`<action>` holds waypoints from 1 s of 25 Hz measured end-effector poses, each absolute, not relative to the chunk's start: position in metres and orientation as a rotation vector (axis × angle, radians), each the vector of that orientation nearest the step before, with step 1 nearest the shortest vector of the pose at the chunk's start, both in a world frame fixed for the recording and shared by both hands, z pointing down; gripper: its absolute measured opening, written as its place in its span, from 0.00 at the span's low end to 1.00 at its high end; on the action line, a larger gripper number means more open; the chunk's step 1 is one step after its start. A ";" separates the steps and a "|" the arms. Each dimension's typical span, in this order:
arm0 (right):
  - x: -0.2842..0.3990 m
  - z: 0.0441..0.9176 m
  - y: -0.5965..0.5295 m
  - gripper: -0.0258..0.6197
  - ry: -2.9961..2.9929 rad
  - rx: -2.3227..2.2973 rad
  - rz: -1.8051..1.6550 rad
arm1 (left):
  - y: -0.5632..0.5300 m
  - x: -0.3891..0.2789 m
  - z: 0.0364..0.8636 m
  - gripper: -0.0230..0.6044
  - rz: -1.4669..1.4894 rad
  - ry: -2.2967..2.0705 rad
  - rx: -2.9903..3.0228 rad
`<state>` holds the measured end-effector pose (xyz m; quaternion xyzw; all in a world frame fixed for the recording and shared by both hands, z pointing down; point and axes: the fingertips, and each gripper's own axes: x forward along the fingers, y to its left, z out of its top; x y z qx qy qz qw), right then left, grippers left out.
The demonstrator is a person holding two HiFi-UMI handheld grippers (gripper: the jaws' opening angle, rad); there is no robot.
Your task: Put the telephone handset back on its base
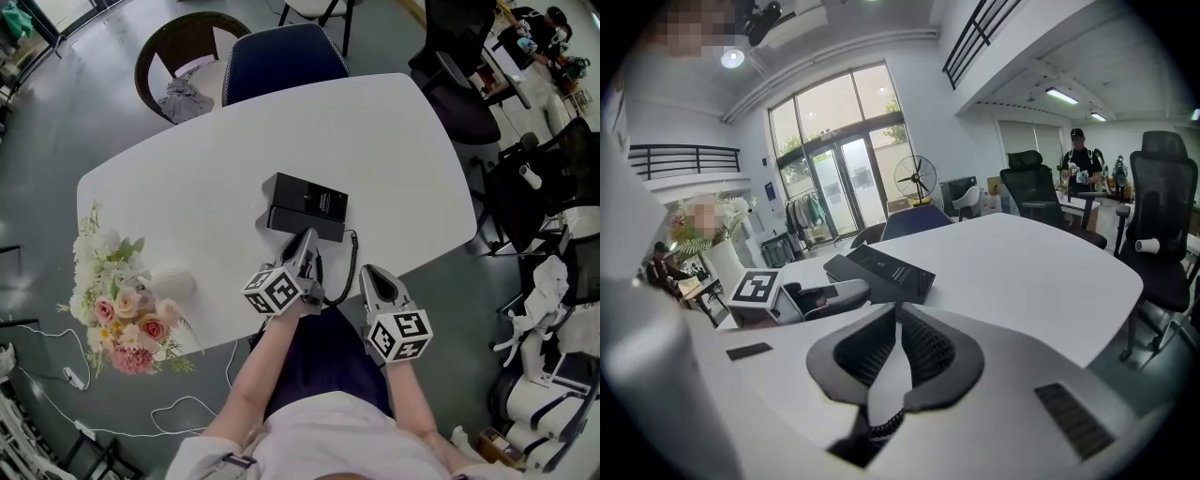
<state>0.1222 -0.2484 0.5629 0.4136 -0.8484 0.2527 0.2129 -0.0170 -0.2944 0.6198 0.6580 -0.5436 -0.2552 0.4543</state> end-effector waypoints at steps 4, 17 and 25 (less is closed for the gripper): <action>0.122 0.563 -0.247 0.11 -2.353 1.149 0.702 | -0.296 -0.018 0.625 0.17 -0.637 -1.310 1.563; 0.125 0.559 -0.246 0.11 -2.356 1.177 0.699 | -0.295 -0.021 0.628 0.18 -0.593 -1.417 1.528; 0.124 0.554 -0.246 0.11 -2.383 1.175 0.692 | -0.293 -0.019 0.629 0.18 -0.555 -1.389 1.555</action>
